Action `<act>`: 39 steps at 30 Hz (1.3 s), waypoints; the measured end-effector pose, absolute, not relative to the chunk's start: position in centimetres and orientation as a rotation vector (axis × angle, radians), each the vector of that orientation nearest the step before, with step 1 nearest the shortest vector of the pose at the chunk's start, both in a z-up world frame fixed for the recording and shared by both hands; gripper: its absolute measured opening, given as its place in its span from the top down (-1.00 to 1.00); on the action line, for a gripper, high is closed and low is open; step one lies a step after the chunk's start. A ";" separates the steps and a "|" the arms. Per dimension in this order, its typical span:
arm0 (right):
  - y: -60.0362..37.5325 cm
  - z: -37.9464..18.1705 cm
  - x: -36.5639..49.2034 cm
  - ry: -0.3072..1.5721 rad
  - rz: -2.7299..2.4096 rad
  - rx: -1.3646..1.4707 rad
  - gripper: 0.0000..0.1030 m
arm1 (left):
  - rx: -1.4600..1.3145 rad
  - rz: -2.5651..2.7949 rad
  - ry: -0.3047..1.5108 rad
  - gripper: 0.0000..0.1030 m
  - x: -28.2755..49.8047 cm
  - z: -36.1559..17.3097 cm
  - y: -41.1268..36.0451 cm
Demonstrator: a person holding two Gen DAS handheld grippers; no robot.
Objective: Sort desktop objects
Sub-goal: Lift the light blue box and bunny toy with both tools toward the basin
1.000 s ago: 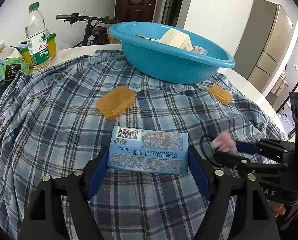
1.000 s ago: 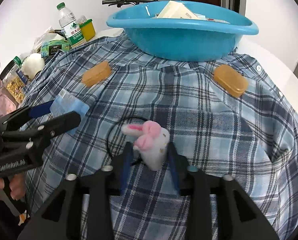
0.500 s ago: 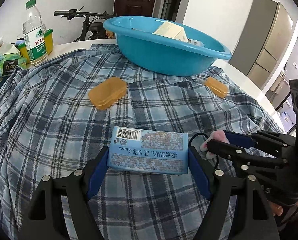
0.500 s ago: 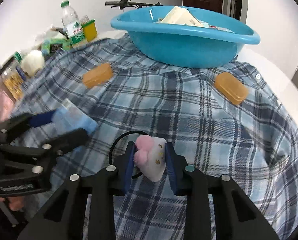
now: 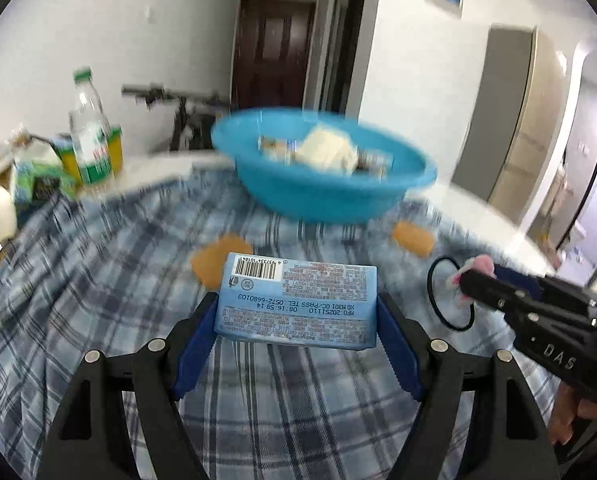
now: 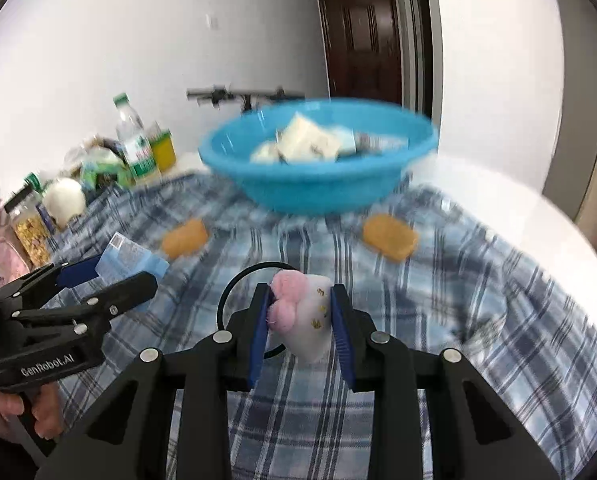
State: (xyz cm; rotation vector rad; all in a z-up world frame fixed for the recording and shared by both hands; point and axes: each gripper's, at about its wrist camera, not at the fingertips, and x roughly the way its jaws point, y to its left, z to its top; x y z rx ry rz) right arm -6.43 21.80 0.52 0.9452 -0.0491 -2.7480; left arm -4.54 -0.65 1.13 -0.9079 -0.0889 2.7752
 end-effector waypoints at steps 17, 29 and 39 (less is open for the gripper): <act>22.6 6.6 -0.5 -0.061 -2.932 0.393 0.51 | -0.217 2.940 -0.046 -0.51 1.4 7.5 -2.7; 21.6 7.5 0.0 0.004 -2.923 0.352 0.52 | -0.256 2.864 -0.050 -0.49 2.3 9.1 -1.0; 22.7 11.8 -4.4 0.076 -2.932 0.305 0.52 | -0.208 2.869 -0.070 -0.50 -3.8 13.1 -0.3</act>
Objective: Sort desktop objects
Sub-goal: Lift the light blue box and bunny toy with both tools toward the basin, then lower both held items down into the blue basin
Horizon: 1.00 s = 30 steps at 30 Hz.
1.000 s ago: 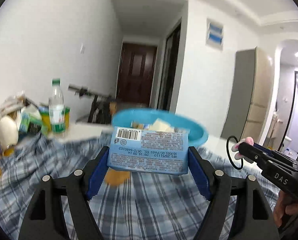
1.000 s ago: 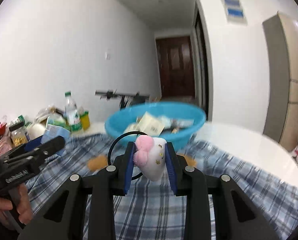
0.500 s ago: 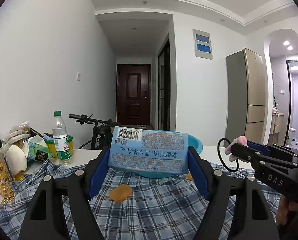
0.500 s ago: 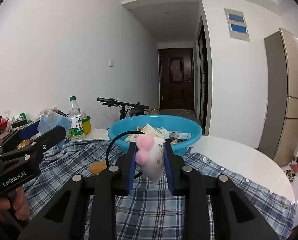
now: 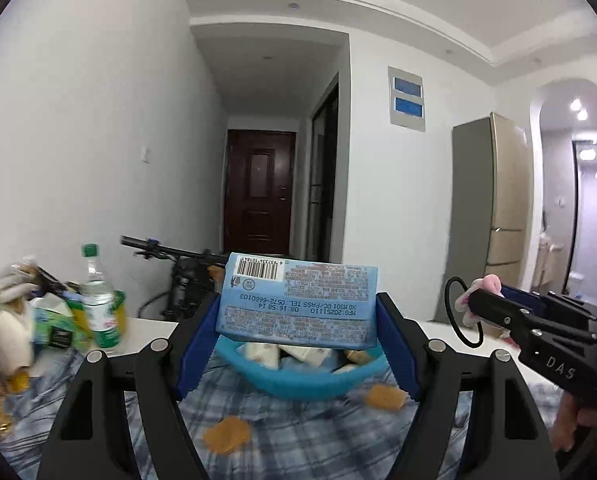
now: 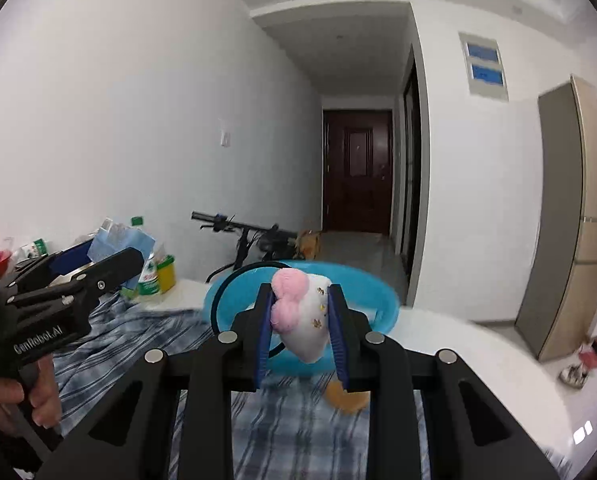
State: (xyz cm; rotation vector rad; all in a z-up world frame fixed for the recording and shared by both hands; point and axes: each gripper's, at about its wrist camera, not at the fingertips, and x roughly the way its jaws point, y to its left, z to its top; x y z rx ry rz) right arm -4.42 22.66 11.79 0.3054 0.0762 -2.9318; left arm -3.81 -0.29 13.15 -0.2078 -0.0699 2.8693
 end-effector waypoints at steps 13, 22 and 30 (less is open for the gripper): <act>23.7 14.0 -14.2 0.033 -2.936 0.354 0.51 | -0.238 2.881 -0.104 -0.50 -14.5 15.3 1.4; 23.5 13.9 -21.4 0.054 -2.937 0.344 0.51 | -0.276 2.879 -0.082 -0.50 -22.5 14.5 2.8; 22.8 13.7 -26.7 0.070 -2.949 0.292 0.51 | -0.254 2.878 -0.107 -0.50 -29.2 13.9 3.1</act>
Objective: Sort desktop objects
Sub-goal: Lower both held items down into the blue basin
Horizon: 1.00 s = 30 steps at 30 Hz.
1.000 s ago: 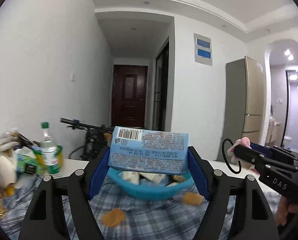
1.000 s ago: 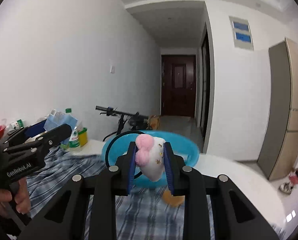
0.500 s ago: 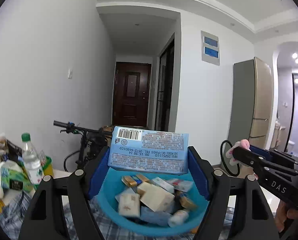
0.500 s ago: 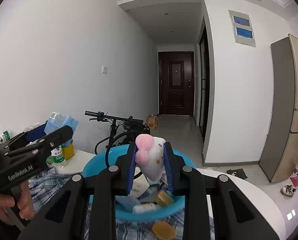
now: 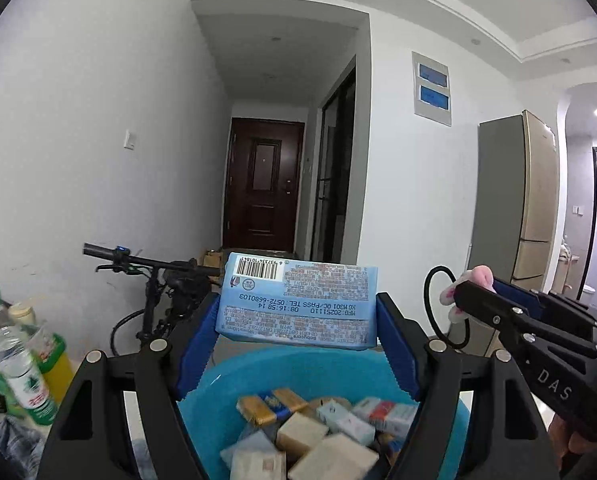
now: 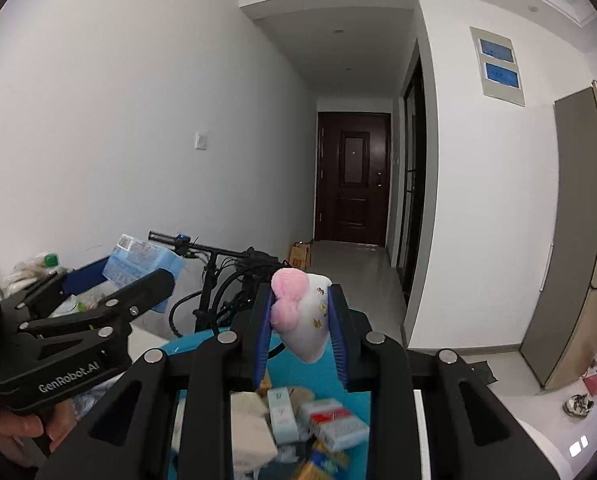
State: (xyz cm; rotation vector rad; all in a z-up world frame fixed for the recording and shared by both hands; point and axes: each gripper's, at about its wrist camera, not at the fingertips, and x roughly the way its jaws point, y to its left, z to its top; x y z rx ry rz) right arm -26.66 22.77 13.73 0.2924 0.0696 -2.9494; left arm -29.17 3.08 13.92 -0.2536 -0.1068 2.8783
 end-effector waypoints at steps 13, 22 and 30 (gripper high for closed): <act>22.8 14.4 -32.5 0.040 -2.964 0.246 0.50 | -0.269 2.890 -0.065 -0.51 -36.2 13.9 3.4; 24.0 14.2 -32.8 -0.033 -2.963 0.292 0.50 | -0.275 2.956 -0.169 -0.51 -35.8 13.6 1.9; 25.5 14.3 -33.8 -0.091 -2.954 0.337 0.49 | -0.458 2.958 -0.125 -0.51 -37.6 12.8 2.1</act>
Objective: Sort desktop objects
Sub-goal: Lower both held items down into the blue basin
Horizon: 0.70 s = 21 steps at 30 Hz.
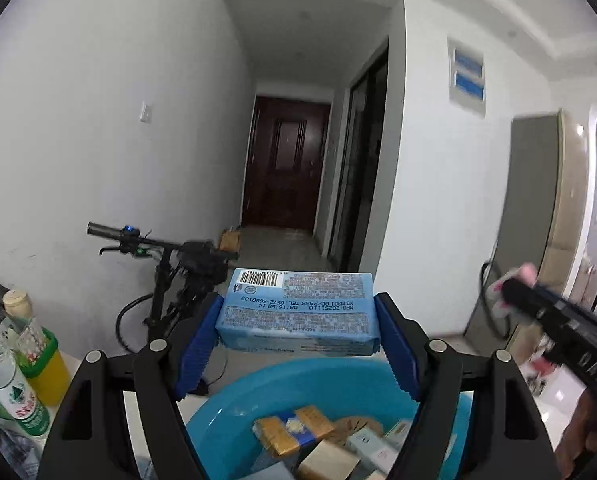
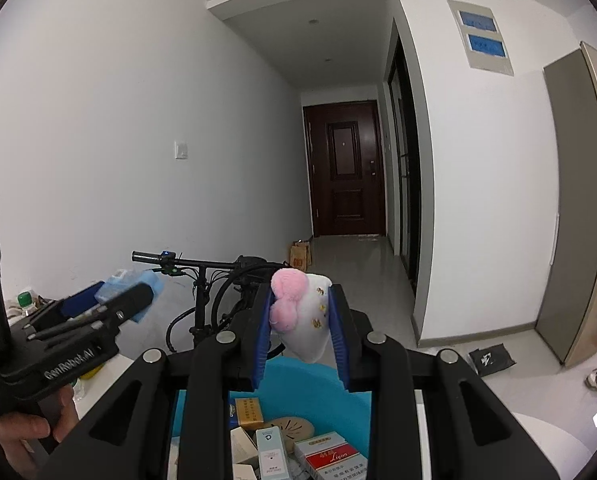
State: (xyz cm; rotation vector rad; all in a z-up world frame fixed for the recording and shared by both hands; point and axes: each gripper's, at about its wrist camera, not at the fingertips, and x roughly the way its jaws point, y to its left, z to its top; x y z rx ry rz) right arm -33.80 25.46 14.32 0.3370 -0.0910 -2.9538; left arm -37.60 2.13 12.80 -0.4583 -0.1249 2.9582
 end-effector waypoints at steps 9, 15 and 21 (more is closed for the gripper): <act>26.4 14.1 -35.3 -0.113 -2.940 0.405 0.49 | -0.999 2.769 -0.015 -0.51 -42.9 8.4 3.8; 26.6 13.2 -36.4 -0.155 -2.925 0.497 0.49 | -1.273 2.590 0.096 -0.51 -45.1 4.7 5.3; 26.5 13.0 -36.6 -0.127 -2.947 0.510 0.49 | -1.356 2.535 0.077 -0.51 -45.4 3.5 5.9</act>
